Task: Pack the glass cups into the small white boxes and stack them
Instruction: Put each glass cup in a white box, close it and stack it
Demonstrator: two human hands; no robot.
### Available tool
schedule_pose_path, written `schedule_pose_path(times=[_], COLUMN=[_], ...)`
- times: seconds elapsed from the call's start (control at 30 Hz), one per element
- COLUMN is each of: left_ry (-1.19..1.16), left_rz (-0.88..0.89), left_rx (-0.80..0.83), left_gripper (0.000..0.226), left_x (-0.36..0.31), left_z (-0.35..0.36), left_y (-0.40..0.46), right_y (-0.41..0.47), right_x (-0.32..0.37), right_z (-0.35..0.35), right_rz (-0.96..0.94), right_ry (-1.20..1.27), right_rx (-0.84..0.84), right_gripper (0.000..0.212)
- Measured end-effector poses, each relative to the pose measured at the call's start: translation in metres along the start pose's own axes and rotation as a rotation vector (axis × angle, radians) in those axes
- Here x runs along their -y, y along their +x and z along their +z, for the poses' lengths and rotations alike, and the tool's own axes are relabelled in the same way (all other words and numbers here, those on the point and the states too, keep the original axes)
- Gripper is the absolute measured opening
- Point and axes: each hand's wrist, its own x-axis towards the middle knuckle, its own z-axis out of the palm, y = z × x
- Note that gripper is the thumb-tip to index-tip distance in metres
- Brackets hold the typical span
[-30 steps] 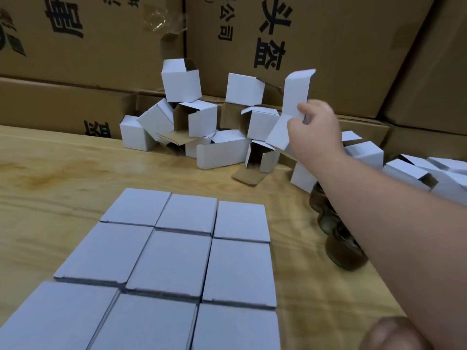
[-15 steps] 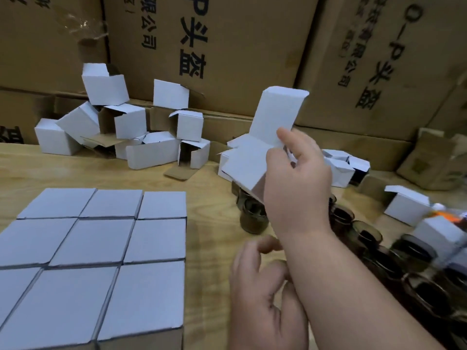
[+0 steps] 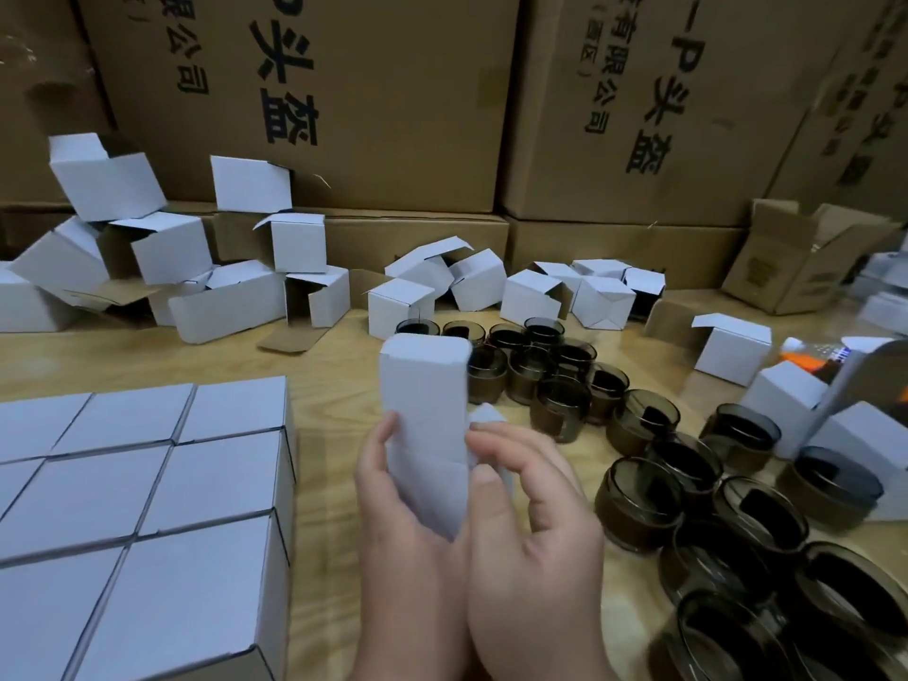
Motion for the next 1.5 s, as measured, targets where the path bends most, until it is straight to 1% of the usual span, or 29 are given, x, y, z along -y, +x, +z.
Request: schedule_pose_path(times=[0.07, 0.13, 0.2, 0.23, 0.3, 0.37, 0.43, 0.53, 0.6, 0.63, 0.67, 0.73, 0.8, 0.83, 0.9, 0.93, 0.97, 1.03, 1.07, 1.1, 1.17, 1.23, 1.37, 1.5], left_ry=[-0.023, 0.015, 0.000, -0.011, -0.049, -0.085, -0.145, -0.229, -0.200, -0.159, -0.124, -0.062, 0.005, 0.061, 0.169, 0.177, 0.148, 0.016, -0.039, -0.065, -0.031, 0.023, 0.082, -0.043], left_rz=[-0.013, -0.039, -0.060, -0.062, -0.056, -0.068, -0.101, -0.153, -0.131, -0.111, -0.094, -0.079, -0.053, -0.036, 0.007, 0.027, 0.042, 0.010, -0.012, -0.016, 0.002, 0.022, 0.033, -0.040], left_rx=[-0.037, -0.062, -0.085, -0.097, -0.112, -0.096, -0.077, -0.090, -0.119, -0.133, -0.143, -0.153, -0.155, -0.153, -0.158, -0.159, -0.153, -0.124, -0.095, -0.057, -0.005, -0.011, -0.088, -0.106], left_gripper=[0.086, 0.083, 0.077, 0.075, 0.071, 0.067, 0.062, 0.052, 0.040, 0.036, 0.038, 0.040, 0.043, 0.050, 0.062, 0.059, 0.051, 0.035, 0.035, 0.041, 0.060, 0.071, 0.062, 0.047], left_x=[0.002, 0.006, 0.002, 0.002, -0.003, -0.002, -0.003, -0.002, -0.001, -0.001, 0.001, 0.001, 0.002, 0.002, 0.003, 0.003, 0.004, 0.003, 0.002, 0.001, 0.001, 0.002, 0.004, 0.004], left_z=[-0.003, -0.004, -0.002, -0.002, -0.001, -0.002, -0.004, -0.006, -0.005, -0.005, -0.006, -0.006, -0.006, -0.005, -0.004, -0.003, -0.003, -0.003, -0.003, -0.003, -0.004, -0.004, -0.006, -0.009], left_y=[0.002, 0.003, 0.002, 0.002, 0.003, 0.004, 0.004, 0.005, 0.005, 0.005, 0.004, 0.005, 0.005, 0.005, 0.004, 0.004, 0.003, 0.002, 0.002, 0.001, 0.000, 0.000, 0.004, 0.004], right_y=[0.000, 0.003, 0.007, 0.010, 0.015, 0.017, 0.018, 0.017, 0.016, 0.015, 0.014, 0.012, 0.010, 0.009, 0.008, 0.008, 0.008, 0.008, 0.009, 0.010, 0.011, 0.012, 0.013, 0.013], right_x=[-0.008, -0.016, -0.023, -0.026, -0.030, -0.033, -0.033, -0.034, -0.033, -0.033, -0.034, -0.035, -0.038, -0.040, -0.042, -0.041, -0.040, -0.039, -0.039, -0.038, -0.039, -0.040, -0.039, -0.041], right_z=[0.001, 0.001, 0.000, 0.000, 0.000, 0.000, 0.000, -0.001, -0.001, -0.001, -0.001, 0.000, -0.001, -0.002, -0.002, -0.001, -0.001, 0.001, 0.001, 0.002, 0.002, 0.003, 0.005, 0.004], right_rz=[0.044, 0.124, 0.239, 0.327, 0.504, 0.601, 0.646, 0.619, 0.649, 0.662, 0.660, 0.629, 0.601, 0.593, 0.555, 0.527, 0.499, 0.456, 0.441, 0.434, 0.449, 0.478, 0.498, 0.540], right_ry=[0.044, 0.102, 0.183, 0.238, 0.341, 0.403, 0.406, 0.371, 0.424, 0.458, 0.484, 0.505, 0.478, 0.449, 0.349, 0.301, 0.263, 0.221, 0.210, 0.205, 0.191, 0.177, 0.153, 0.128], right_rx=[0.016, 0.033, 0.011, -0.002, -0.005, 0.021, 0.057, 0.082, 0.087, 0.088, 0.088, 0.065, 0.003, -0.026, -0.044, -0.045, -0.045, -0.055, -0.066, -0.076, -0.091, -0.104, -0.173, -0.227], right_gripper=[0.042, 0.053, 0.049, 0.044, 0.043, 0.045, 0.045, 0.033, 0.024, 0.023, 0.025, 0.038, 0.047, 0.046, 0.034, 0.029, 0.030, 0.038, 0.037, 0.034, 0.028, 0.025, 0.030, 0.022])
